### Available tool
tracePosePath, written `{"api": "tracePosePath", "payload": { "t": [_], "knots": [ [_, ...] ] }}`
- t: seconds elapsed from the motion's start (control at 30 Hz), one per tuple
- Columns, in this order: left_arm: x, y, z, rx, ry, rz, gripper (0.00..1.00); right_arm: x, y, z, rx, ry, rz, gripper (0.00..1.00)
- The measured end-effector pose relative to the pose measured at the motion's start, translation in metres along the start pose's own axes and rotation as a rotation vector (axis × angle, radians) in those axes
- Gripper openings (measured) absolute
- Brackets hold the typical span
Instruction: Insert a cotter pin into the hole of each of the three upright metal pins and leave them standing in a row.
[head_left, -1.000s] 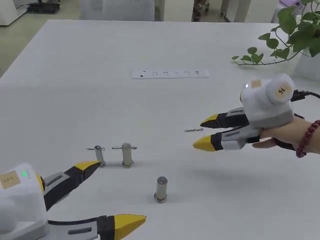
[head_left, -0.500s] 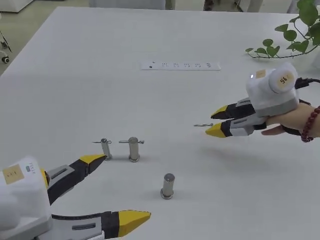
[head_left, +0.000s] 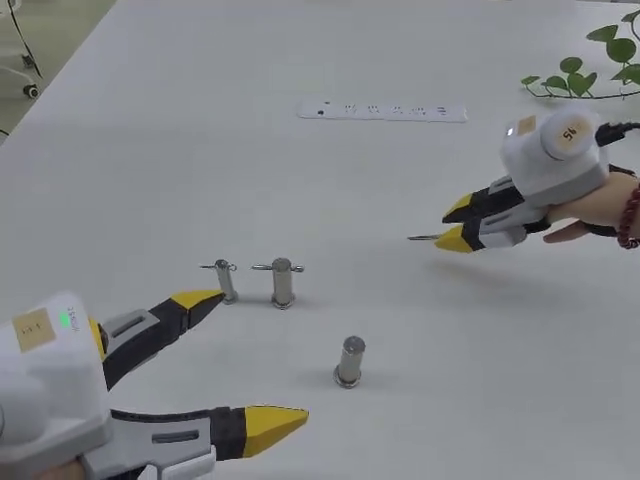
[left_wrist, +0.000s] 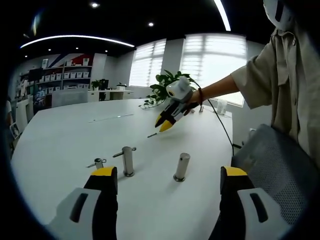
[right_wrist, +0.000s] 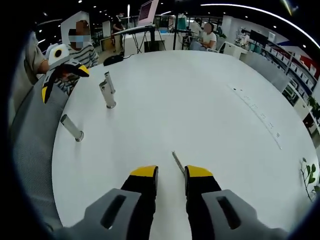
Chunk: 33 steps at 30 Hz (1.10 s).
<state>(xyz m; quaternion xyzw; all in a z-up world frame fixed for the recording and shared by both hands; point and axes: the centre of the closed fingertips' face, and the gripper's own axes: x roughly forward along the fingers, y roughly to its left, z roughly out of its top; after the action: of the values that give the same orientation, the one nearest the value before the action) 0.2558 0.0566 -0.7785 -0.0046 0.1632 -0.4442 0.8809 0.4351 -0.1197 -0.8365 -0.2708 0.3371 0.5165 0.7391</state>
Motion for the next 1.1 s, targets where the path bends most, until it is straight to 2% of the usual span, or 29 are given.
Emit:
{"api": "tracePosePath", "payload": {
  "t": [0.17, 0.47, 1.03, 1.1],
  "knots": [
    [-0.001, 0.002, -0.001, 0.0, 0.006, 0.005, 0.84, 0.005, -0.004, -0.008, -0.03, 0.045, 0.017, 0.2],
    [-0.002, 0.005, -0.003, -0.013, 0.005, 0.013, 0.83, 0.012, -0.014, -0.014, -0.08, 0.092, 0.045, 0.17],
    [-0.005, 0.007, -0.007, -0.025, 0.012, 0.023, 0.8, 0.018, -0.016, -0.021, -0.155, 0.151, 0.118, 0.13],
    [-0.005, 0.007, -0.007, -0.026, 0.012, 0.024, 0.8, 0.019, -0.015, -0.024, -0.181, 0.176, 0.131, 0.12]
  ]
}}
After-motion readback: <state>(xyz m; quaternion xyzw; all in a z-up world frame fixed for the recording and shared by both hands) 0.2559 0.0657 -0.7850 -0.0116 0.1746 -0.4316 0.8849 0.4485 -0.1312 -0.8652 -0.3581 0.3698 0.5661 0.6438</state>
